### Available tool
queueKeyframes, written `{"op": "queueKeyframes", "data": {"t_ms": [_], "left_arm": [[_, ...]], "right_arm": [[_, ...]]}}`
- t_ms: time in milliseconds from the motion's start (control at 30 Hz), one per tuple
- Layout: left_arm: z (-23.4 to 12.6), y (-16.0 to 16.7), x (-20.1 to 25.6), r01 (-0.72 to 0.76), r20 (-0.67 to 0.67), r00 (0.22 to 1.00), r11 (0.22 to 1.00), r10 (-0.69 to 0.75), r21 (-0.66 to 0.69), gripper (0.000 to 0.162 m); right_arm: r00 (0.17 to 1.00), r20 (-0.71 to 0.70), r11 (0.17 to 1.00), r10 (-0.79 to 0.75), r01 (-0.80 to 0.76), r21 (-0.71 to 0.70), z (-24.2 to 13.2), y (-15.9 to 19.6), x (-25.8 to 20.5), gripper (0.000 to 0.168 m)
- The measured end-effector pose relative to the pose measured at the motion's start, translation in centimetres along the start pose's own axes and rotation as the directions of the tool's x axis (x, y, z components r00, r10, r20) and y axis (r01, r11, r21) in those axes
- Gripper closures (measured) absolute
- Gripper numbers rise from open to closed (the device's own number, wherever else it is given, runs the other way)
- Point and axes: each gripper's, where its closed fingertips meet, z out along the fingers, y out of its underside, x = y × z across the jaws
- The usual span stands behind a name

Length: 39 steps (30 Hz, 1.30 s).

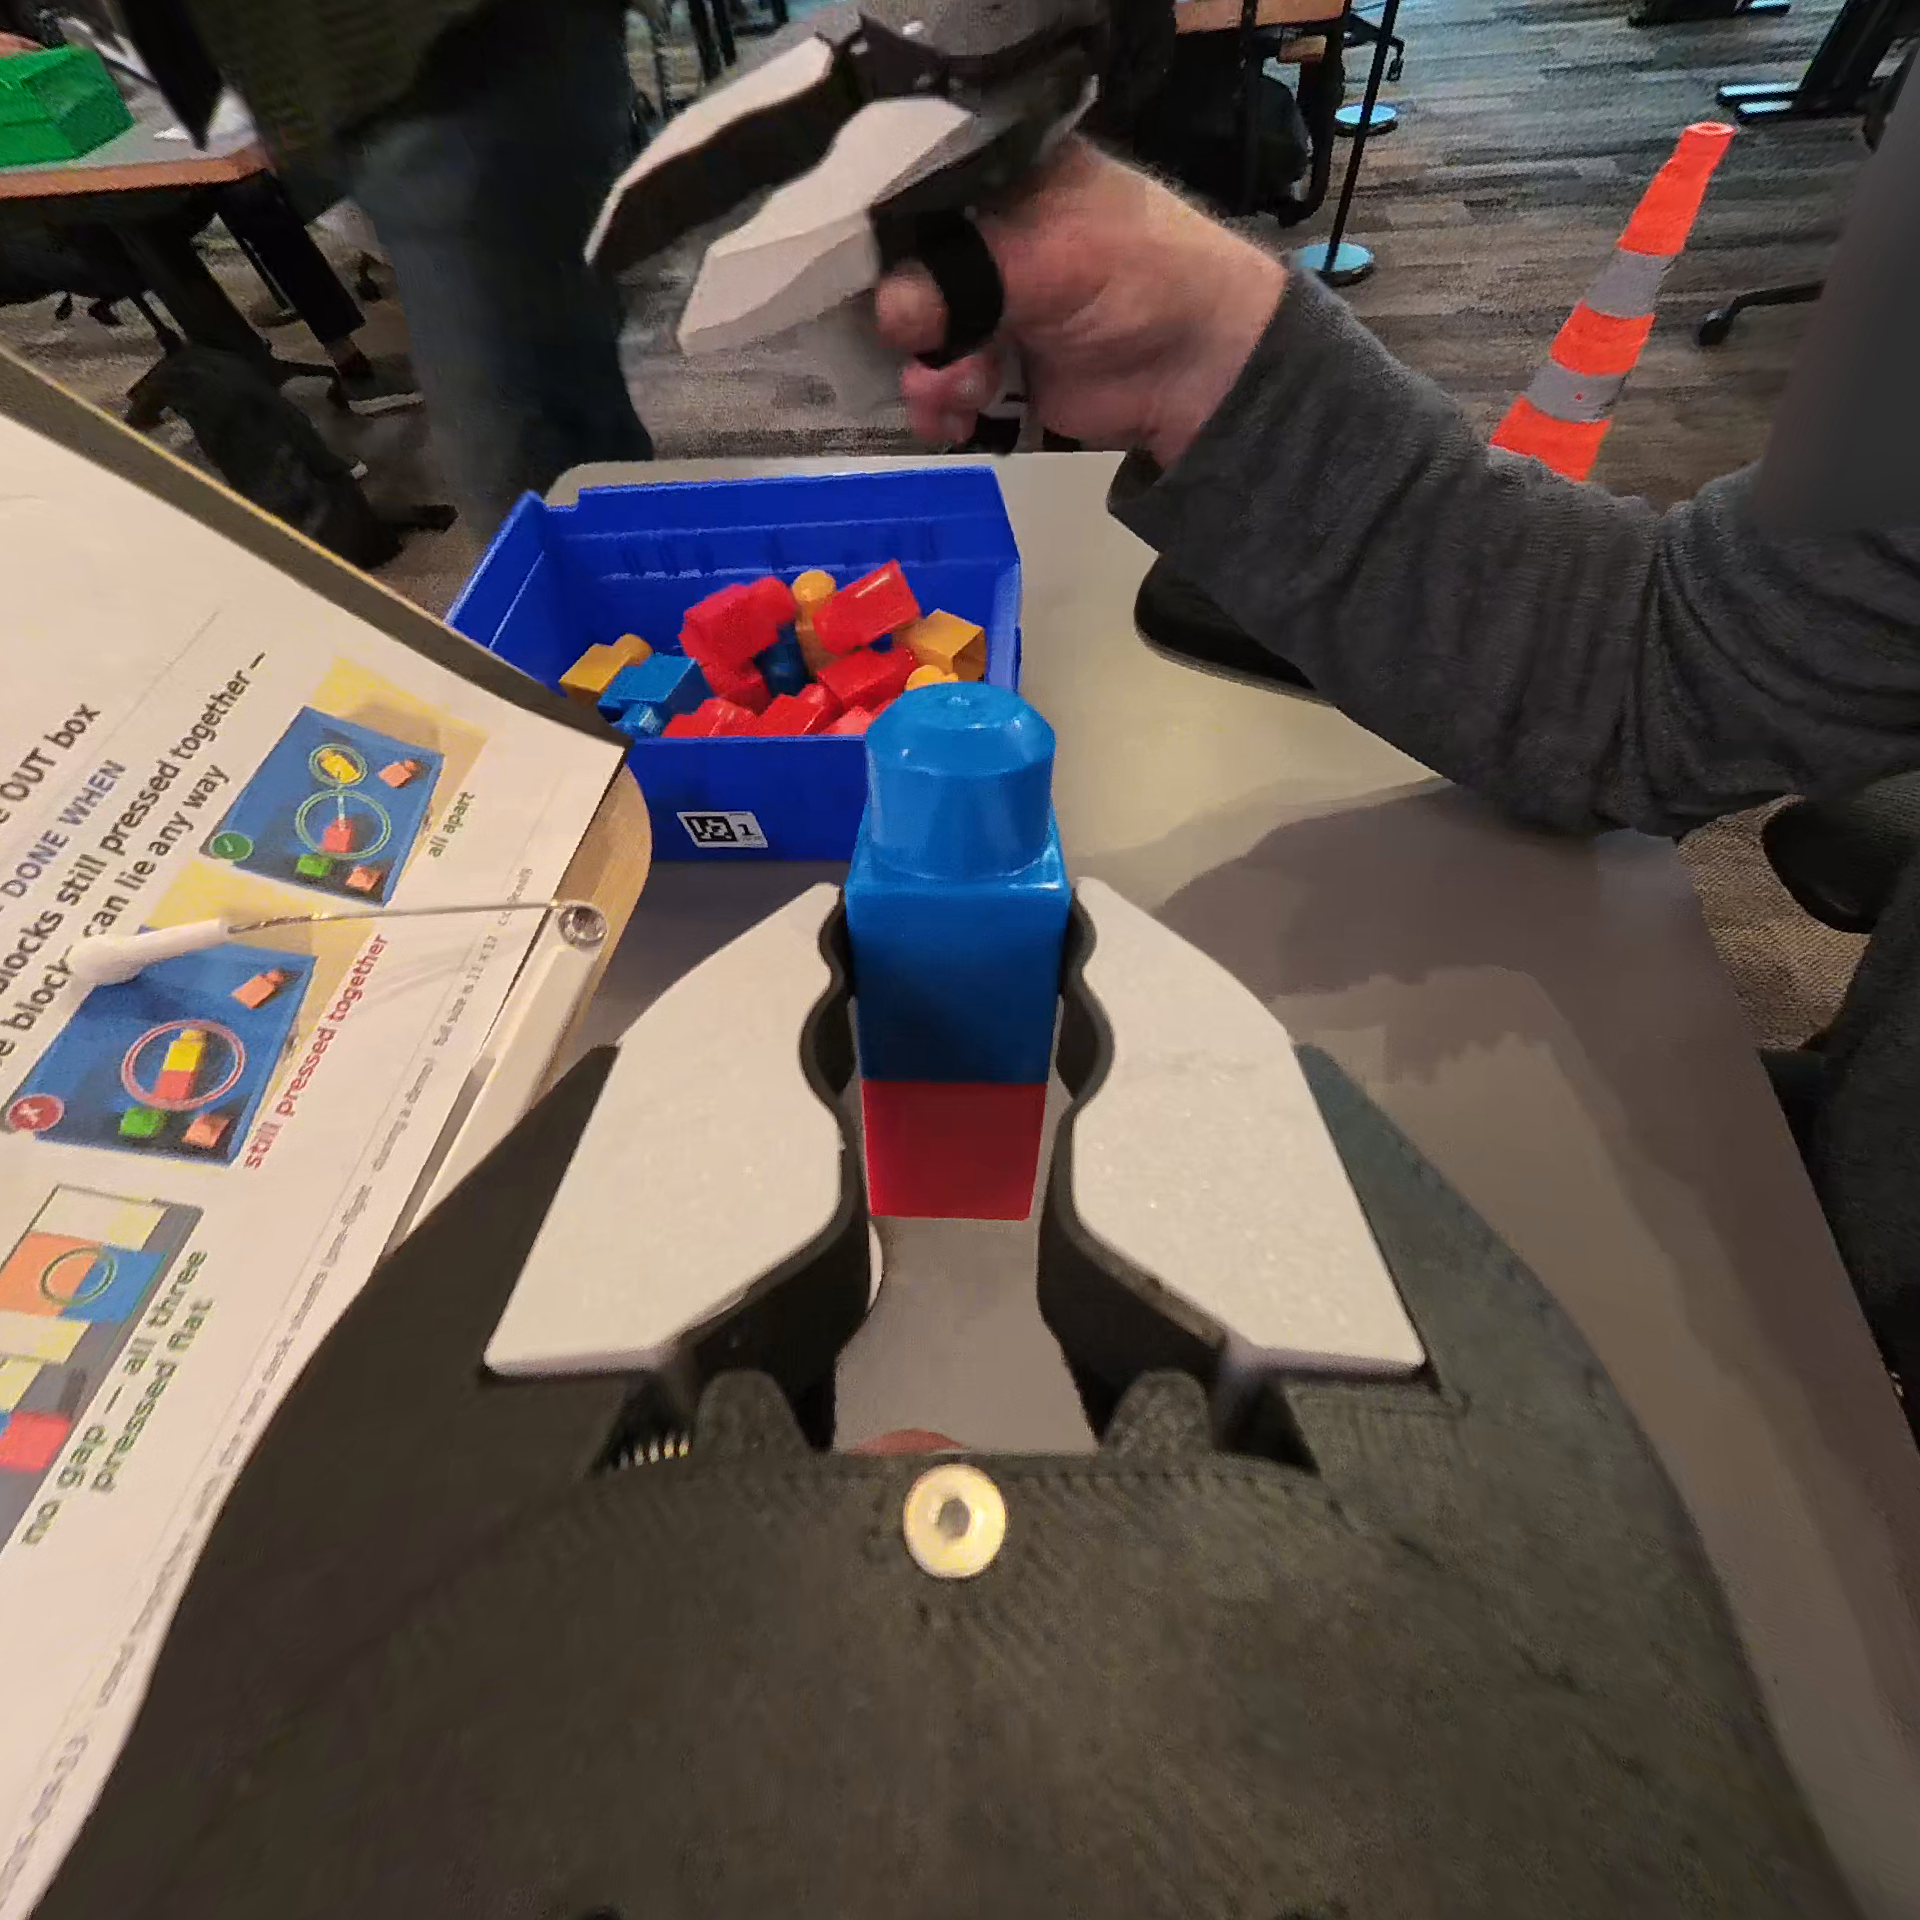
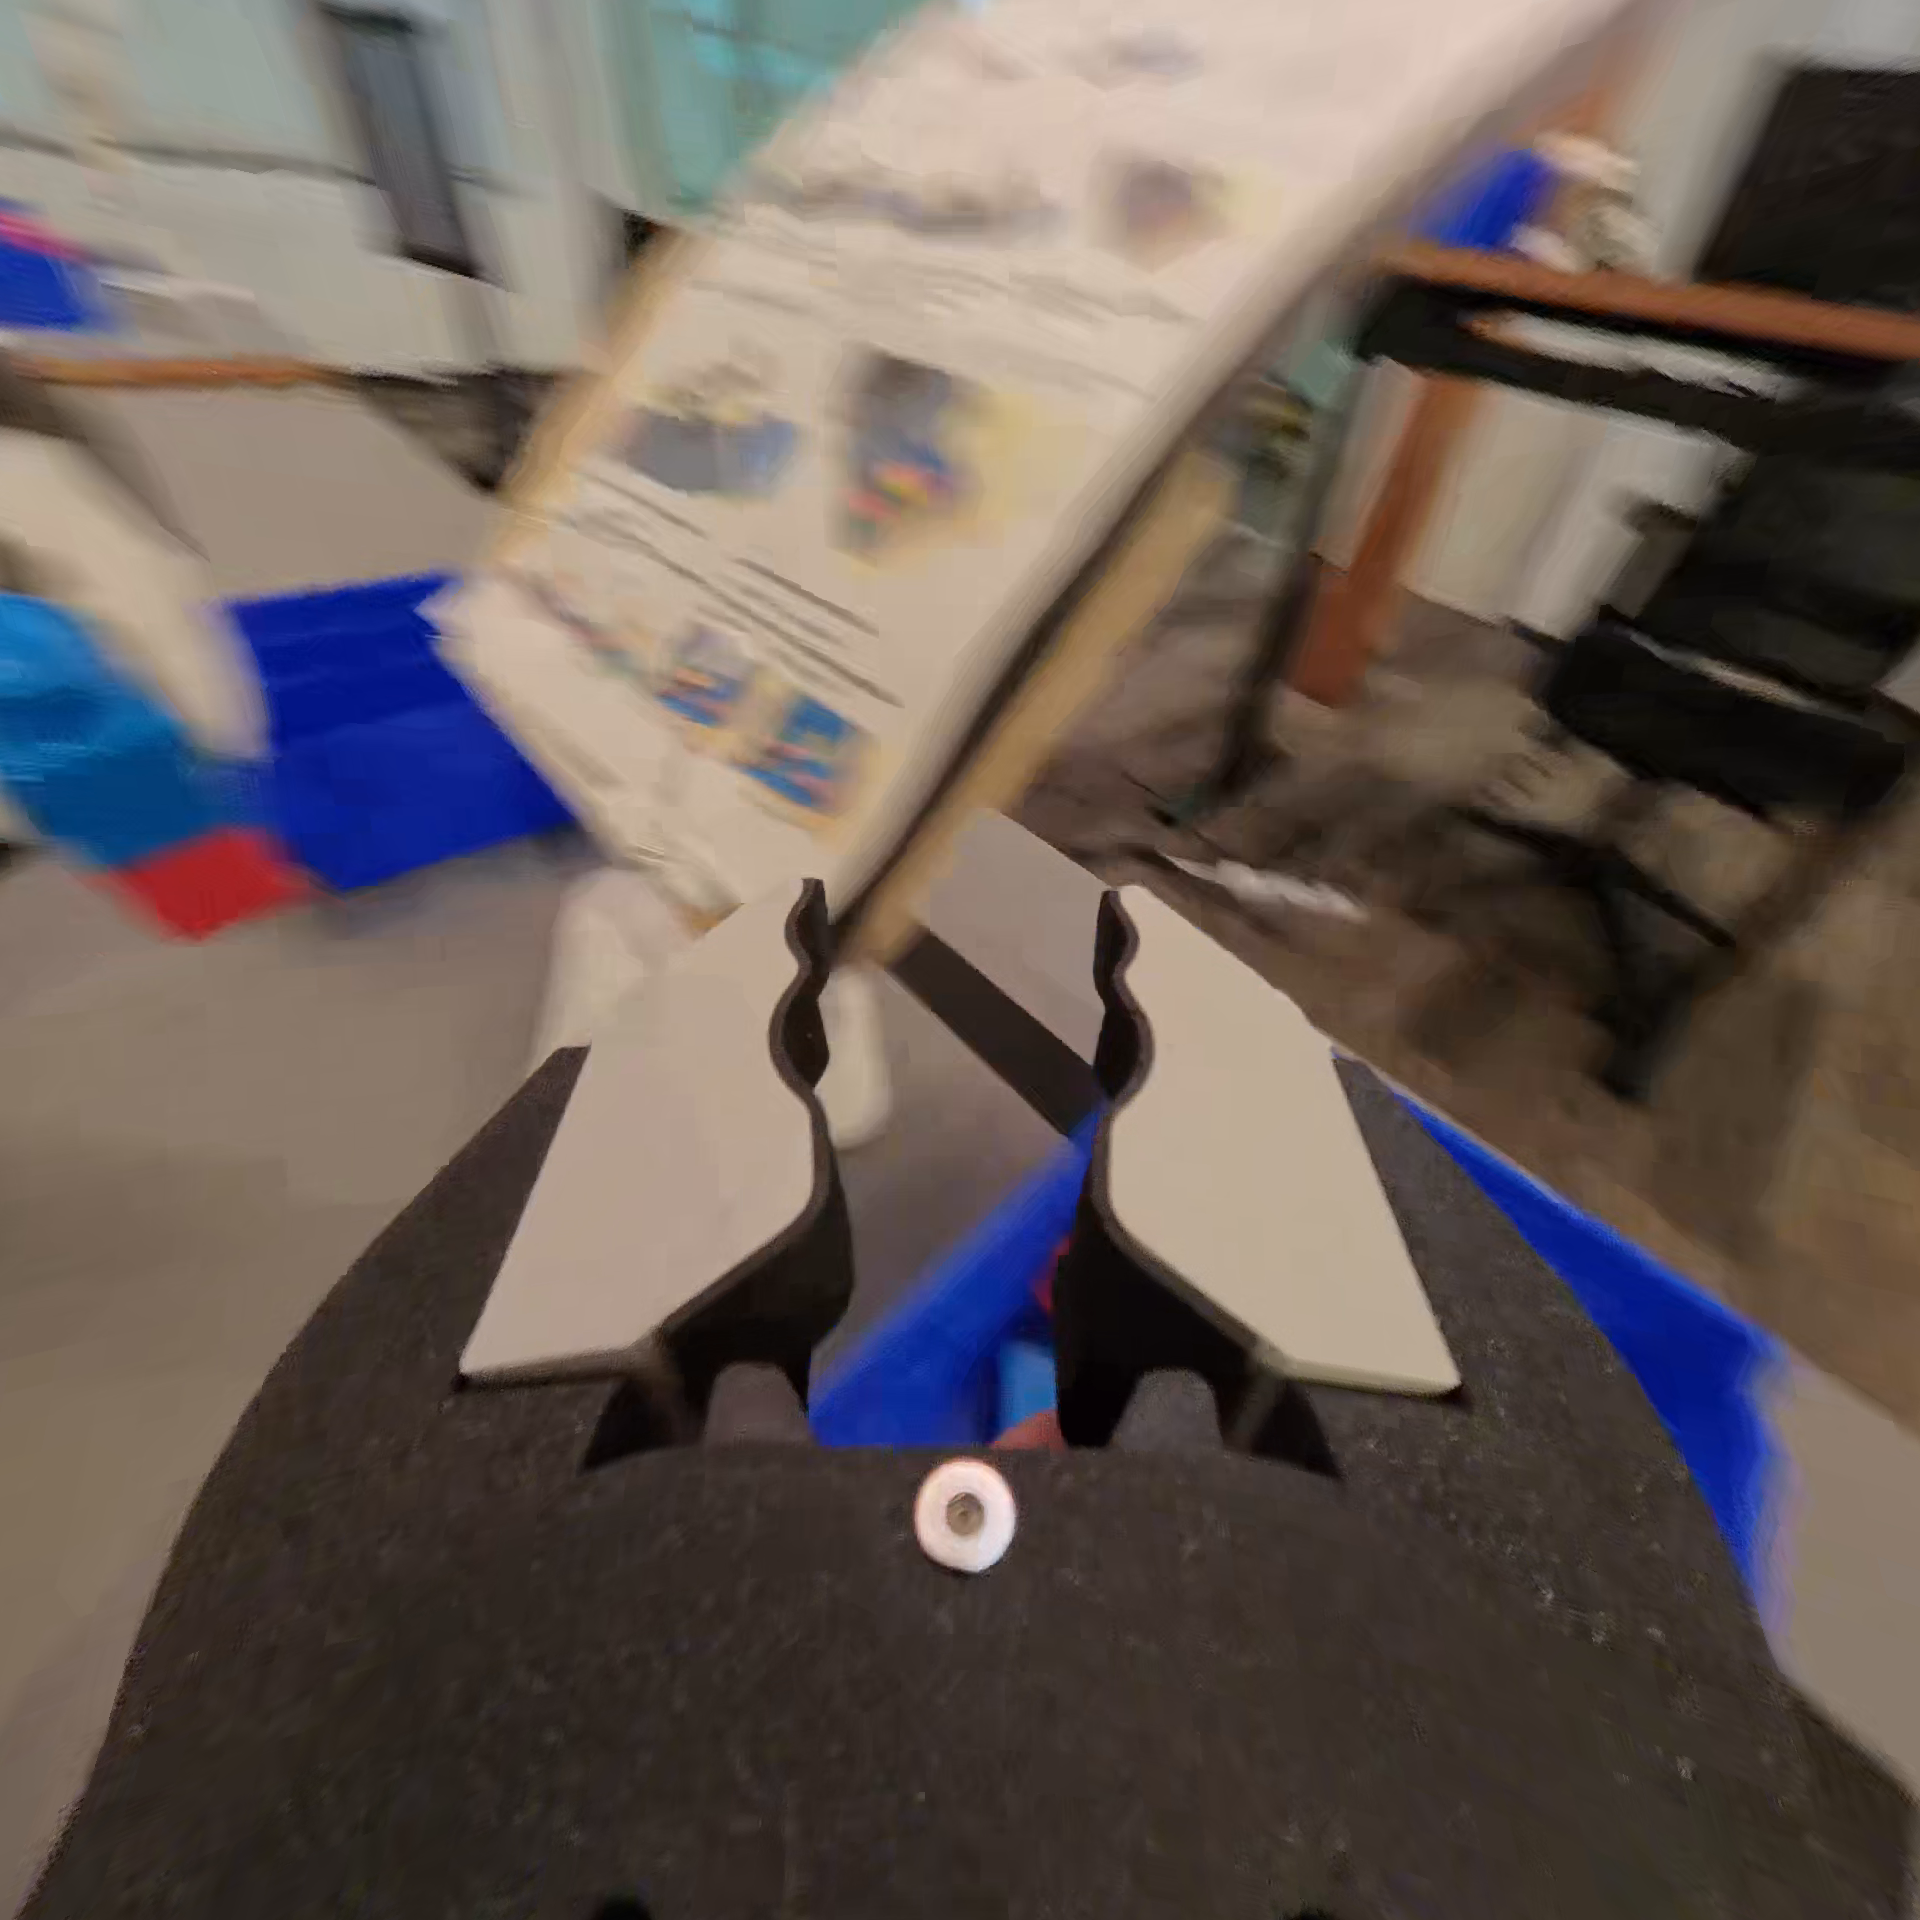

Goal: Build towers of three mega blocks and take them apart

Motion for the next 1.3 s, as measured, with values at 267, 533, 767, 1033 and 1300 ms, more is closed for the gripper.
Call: {"op": "queueKeyframes", "data": {"t_ms": [267,533,767,1033,1300], "left_arm": [[1.5,-1.2,1.3,-0.020,-0.016,1.000,0.999,0.020,0.027,0.127],[1.9,-1.7,1.9,-0.024,-0.051,0.998,0.998,0.027,0.065,0.126],[2.0,-0.8,1.2,-0.015,-0.052,0.999,0.999,0.018,0.046,0.108],[2.2,-1.1,1.1,-0.024,-0.046,0.999,0.997,0.027,0.071,0.126],[1.8,-1.4,1.5,-0.042,-0.051,0.998,0.996,0.046,0.075,0.126]], "right_arm": [[0.765,0.629,0.987,-0.139,0.054,0.153,2.6,-3.6,-18.9,0.111],[0.706,0.693,0.987,-0.143,0.050,0.153,2.8,-3.4,-21.1,0.141],[0.730,0.670,0.966,-0.136,-0.053,0.254,1.6,-5.8,-19.9,0.140],[0.742,0.657,0.982,-0.132,0.006,0.190,2.3,-4.3,-19.7,0.128],[0.753,0.632,0.974,-0.182,0.053,0.218,2.0,-4.8,-20.1,0.132]]}}
